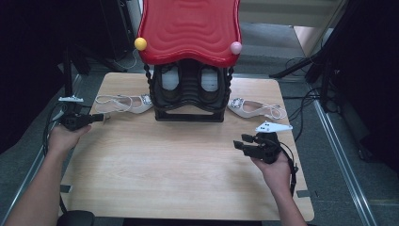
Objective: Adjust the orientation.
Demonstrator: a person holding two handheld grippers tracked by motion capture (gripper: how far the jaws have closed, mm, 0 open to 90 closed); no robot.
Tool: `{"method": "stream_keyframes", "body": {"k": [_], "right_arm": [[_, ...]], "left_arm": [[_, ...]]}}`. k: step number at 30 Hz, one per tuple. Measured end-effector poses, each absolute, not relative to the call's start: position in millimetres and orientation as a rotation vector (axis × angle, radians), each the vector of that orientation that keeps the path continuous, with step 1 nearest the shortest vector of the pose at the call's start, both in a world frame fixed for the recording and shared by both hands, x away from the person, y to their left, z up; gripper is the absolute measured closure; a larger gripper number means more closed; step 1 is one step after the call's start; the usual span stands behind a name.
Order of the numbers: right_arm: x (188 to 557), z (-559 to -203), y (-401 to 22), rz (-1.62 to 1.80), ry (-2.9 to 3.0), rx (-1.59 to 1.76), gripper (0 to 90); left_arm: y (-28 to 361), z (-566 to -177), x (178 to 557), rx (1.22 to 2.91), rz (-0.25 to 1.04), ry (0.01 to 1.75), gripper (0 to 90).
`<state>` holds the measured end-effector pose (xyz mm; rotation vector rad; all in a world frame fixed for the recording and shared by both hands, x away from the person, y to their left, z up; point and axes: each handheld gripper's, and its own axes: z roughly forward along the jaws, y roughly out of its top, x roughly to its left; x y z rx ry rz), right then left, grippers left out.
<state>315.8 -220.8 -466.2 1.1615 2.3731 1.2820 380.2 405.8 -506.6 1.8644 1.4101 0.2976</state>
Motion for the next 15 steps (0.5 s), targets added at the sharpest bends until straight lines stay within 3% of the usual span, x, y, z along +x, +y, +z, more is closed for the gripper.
{"method": "stream_keyframes", "body": {"k": [10,15], "right_arm": [[316,-467,-219,1.283,2.366,1.16,53.7],[316,-468,-219,1.279,2.373,1.164,53.7]], "left_arm": [[406,-527,400,1.885,0.335,1.482,90.0],[411,-534,404,1.818,0.335,1.508,90.0]]}}
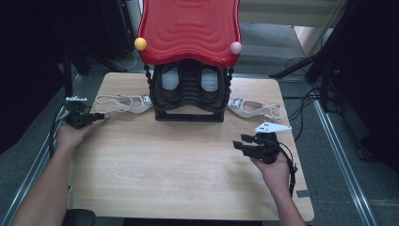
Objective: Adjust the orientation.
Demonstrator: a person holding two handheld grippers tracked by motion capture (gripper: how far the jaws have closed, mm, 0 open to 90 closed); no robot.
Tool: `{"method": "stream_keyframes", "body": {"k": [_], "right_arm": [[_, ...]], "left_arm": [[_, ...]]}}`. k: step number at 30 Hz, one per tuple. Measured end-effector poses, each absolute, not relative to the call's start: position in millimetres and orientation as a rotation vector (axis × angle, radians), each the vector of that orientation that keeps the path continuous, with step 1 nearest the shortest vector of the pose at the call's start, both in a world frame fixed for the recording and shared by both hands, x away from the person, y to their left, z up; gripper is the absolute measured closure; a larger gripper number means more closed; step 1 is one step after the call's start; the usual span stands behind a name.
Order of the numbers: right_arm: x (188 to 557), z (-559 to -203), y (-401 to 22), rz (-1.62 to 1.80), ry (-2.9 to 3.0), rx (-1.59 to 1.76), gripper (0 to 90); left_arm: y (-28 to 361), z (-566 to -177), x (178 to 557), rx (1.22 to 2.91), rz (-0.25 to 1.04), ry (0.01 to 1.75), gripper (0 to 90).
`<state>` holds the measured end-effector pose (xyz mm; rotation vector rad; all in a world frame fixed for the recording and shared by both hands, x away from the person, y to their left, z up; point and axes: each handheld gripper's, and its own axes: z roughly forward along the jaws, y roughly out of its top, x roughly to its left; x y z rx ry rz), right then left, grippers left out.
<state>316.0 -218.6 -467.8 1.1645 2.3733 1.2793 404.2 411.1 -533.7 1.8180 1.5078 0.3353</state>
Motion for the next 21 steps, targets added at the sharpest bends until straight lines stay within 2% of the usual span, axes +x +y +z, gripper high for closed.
{"method": "stream_keyframes", "body": {"k": [10,15,21], "right_arm": [[317,-468,-216,1.277,2.38,1.157,53.8],[318,-468,-216,1.282,2.377,1.156,53.8],[317,-466,-217,1.294,2.369,1.152,53.8]], "left_arm": [[410,-534,403,1.819,0.302,1.511,90.0],[406,-530,398,1.839,0.25,1.432,90.0],[388,-518,394,1.908,0.296,1.363,90.0]]}}
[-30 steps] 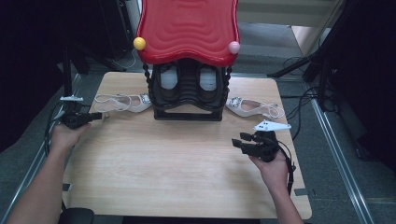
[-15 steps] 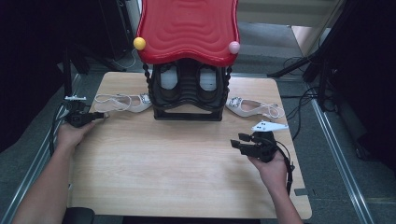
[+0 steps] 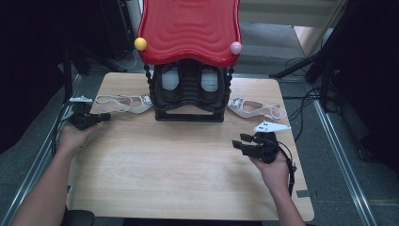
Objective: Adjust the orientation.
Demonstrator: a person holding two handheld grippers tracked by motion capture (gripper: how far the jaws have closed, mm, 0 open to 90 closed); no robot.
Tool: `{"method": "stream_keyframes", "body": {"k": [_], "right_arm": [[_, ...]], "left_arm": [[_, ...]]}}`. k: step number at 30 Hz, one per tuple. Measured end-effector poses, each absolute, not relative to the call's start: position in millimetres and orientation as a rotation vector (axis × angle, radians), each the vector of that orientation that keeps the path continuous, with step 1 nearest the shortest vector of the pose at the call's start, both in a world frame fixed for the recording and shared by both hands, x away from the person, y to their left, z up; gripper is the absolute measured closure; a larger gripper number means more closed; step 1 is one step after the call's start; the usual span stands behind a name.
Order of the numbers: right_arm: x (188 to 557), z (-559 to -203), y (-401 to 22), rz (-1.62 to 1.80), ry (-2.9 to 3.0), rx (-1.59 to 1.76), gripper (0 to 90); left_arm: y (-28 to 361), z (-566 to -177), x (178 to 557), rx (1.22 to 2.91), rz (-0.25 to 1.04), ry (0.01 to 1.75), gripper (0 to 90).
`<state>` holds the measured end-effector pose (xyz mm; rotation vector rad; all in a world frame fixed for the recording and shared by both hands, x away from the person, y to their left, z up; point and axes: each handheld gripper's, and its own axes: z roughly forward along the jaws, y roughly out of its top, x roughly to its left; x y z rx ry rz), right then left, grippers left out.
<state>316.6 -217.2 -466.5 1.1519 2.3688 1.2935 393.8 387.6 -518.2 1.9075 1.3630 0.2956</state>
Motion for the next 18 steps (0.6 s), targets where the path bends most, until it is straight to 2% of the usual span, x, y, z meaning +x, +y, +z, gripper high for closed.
{"method": "stream_keyframes", "body": {"k": [11,18], "right_arm": [[316,-467,-218,1.288,2.372,1.151,54.1],[317,-468,-218,1.277,2.37,1.167,54.2]], "left_arm": [[410,-531,402,1.867,0.319,1.473,90.0],[416,-535,413,1.809,0.309,1.482,90.0]]}}
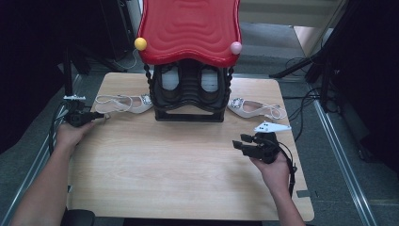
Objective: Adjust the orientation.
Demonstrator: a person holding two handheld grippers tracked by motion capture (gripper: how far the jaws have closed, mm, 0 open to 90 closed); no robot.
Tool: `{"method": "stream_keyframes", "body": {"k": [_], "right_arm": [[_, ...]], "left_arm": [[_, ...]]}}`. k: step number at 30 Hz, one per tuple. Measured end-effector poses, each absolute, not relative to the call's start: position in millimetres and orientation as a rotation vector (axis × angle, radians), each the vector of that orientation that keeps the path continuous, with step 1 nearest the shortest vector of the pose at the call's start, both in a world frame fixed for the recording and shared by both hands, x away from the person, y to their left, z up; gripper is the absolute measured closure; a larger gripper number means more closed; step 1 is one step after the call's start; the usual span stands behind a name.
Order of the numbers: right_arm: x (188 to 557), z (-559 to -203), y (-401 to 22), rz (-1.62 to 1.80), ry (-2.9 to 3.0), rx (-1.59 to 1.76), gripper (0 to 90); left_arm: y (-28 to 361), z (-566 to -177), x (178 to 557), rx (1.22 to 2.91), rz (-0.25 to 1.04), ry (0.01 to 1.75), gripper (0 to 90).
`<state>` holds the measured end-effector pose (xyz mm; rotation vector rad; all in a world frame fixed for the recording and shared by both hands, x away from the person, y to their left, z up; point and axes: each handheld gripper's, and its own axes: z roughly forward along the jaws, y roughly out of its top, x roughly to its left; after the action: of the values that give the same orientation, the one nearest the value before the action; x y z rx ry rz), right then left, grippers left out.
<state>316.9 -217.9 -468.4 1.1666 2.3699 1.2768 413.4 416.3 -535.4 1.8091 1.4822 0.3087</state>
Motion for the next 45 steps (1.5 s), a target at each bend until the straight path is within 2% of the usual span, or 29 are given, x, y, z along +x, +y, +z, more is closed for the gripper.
{"method": "stream_keyframes", "body": {"k": [10,29,45], "right_arm": [[316,-468,-221,1.285,2.358,1.182,54.3],[316,-467,-216,1.296,2.364,1.153,54.2],[316,-465,-220,1.309,2.351,1.157,52.9]], "left_arm": [[414,-535,414,1.853,0.269,1.464,90.0],[386,-529,372,1.875,0.191,1.429,90.0],[362,-519,348,1.831,0.141,1.467,88.8]]}}
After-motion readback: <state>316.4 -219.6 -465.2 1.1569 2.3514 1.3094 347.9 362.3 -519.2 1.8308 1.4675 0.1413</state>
